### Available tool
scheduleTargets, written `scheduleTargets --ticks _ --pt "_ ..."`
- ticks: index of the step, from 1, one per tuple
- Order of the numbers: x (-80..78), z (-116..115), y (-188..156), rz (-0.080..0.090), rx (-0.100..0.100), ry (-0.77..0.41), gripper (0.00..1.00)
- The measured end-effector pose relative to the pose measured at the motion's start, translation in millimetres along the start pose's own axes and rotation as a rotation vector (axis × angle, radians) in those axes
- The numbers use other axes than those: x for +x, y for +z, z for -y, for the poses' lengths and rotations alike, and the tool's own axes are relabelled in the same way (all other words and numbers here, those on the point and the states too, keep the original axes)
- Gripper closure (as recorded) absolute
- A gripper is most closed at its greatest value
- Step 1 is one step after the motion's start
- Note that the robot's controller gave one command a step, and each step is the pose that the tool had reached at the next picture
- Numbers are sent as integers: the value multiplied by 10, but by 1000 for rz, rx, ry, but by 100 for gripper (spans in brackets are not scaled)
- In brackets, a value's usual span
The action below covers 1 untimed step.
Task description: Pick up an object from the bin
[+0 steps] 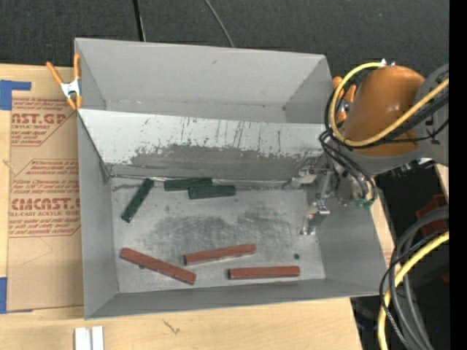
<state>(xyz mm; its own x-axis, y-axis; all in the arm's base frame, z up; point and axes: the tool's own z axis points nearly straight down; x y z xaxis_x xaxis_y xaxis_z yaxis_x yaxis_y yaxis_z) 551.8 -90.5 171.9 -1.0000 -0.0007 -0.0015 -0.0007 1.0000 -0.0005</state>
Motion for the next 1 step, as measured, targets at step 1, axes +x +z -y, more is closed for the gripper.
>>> scheduleTargets --ticks 1 --pt "0 0 0 0 0 0 0"
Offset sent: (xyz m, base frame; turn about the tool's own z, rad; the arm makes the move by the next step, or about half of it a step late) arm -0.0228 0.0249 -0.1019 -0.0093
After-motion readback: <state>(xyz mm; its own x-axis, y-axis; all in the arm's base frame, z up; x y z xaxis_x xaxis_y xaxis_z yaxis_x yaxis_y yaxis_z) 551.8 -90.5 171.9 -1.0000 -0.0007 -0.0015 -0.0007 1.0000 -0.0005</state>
